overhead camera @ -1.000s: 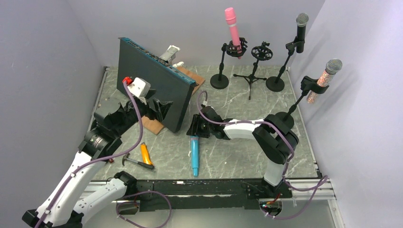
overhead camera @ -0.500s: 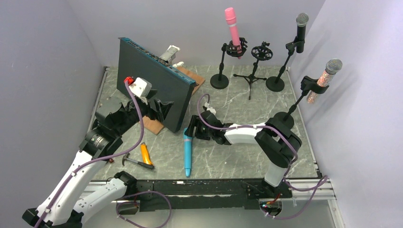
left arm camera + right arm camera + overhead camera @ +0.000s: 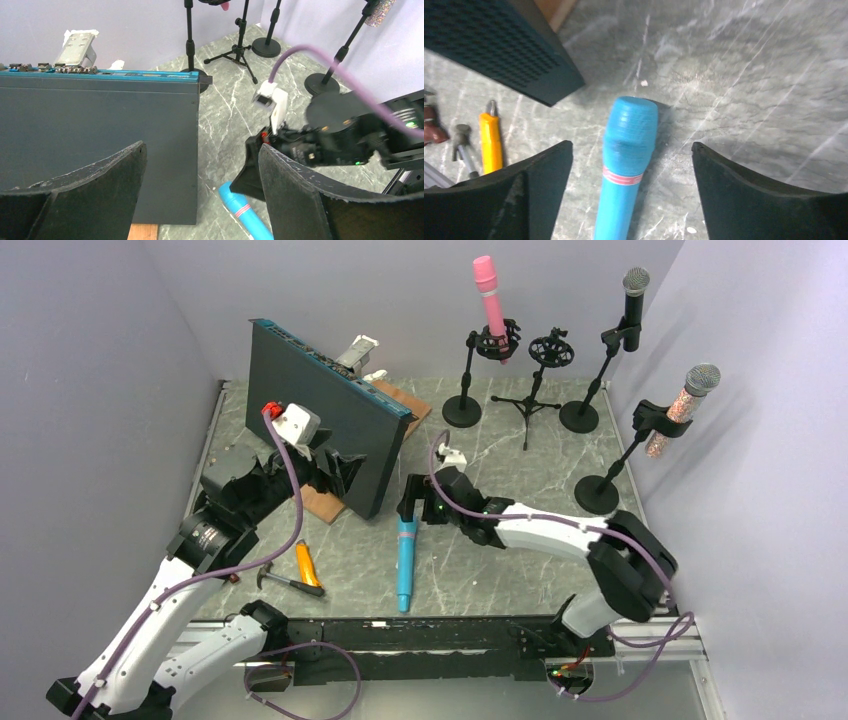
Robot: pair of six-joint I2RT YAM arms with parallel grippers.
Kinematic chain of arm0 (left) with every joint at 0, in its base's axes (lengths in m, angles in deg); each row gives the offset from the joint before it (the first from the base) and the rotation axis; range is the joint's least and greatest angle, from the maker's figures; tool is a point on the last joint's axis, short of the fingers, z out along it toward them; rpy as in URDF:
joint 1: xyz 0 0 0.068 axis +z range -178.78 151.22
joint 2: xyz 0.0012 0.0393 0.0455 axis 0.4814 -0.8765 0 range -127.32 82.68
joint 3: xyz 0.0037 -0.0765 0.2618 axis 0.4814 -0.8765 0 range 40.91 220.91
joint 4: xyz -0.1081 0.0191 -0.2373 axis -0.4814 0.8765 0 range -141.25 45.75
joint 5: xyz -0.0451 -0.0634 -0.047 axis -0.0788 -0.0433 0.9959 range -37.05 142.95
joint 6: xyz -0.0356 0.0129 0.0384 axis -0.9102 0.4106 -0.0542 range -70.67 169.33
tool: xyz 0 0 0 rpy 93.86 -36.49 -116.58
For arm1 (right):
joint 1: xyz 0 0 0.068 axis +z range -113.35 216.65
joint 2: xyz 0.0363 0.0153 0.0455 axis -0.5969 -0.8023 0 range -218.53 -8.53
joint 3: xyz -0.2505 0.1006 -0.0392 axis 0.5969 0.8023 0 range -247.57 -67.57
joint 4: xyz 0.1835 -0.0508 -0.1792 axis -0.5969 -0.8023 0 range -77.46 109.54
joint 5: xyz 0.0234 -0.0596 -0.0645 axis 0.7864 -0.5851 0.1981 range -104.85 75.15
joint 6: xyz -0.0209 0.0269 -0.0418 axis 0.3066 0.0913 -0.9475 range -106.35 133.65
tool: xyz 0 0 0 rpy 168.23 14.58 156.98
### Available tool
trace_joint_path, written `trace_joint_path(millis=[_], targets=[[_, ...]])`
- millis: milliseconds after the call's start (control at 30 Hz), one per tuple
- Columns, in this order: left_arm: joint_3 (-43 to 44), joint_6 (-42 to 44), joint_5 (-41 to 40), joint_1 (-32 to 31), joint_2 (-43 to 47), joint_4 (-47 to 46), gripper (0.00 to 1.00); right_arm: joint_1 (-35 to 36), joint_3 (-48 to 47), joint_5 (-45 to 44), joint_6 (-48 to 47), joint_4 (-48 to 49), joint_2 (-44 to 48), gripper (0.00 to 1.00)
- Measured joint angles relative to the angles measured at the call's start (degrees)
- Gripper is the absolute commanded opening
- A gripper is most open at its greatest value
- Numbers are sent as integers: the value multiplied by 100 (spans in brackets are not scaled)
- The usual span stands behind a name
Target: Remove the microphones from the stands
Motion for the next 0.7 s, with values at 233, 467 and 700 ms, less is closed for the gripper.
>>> trace_joint_path(millis=[233, 467, 700], targets=[[0, 2, -2, -22, 0, 0, 86, -57, -269, -774, -721, -555, 984, 100], [0, 20, -2, -57, 17, 2, 86, -1357, -479, -1257, -1071, -1228, 1609, 100], [0, 66, -9, -111, 55, 0, 86, -2721, -1954, -1718, -1626, -2041, 1521, 100]])
